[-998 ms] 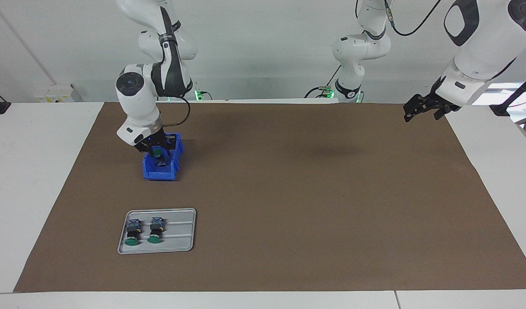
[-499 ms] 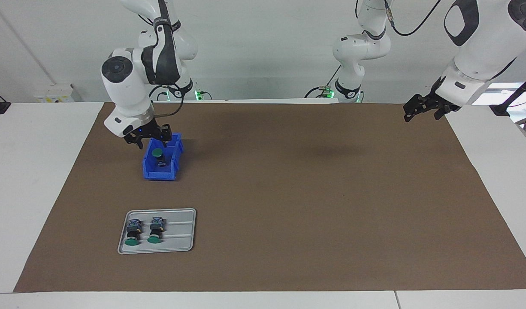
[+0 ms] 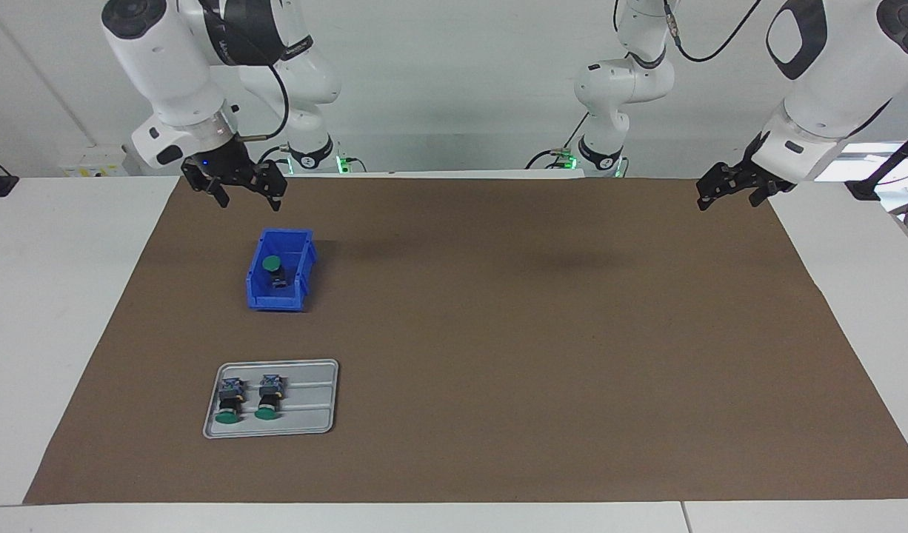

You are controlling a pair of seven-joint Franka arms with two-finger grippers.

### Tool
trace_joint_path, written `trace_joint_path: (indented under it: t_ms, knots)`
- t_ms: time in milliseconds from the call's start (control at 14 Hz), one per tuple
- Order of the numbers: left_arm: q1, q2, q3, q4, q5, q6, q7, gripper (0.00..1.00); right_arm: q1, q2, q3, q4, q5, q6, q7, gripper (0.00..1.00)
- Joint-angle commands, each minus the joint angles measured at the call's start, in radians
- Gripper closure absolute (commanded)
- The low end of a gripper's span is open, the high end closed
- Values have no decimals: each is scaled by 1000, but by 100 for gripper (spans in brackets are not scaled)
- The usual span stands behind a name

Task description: Place and press button with both arms

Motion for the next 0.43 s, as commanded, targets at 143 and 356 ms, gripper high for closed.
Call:
trace_joint_path:
  t_ms: [143, 356]
  knots:
    - [-4, -29, 9, -34, -7, 22, 4, 0, -25, 11, -7, 112, 15, -50, 50, 1]
    - [-4, -29, 9, -34, -7, 22, 4, 0, -26, 13, -13, 114, 15, -67, 44, 1]
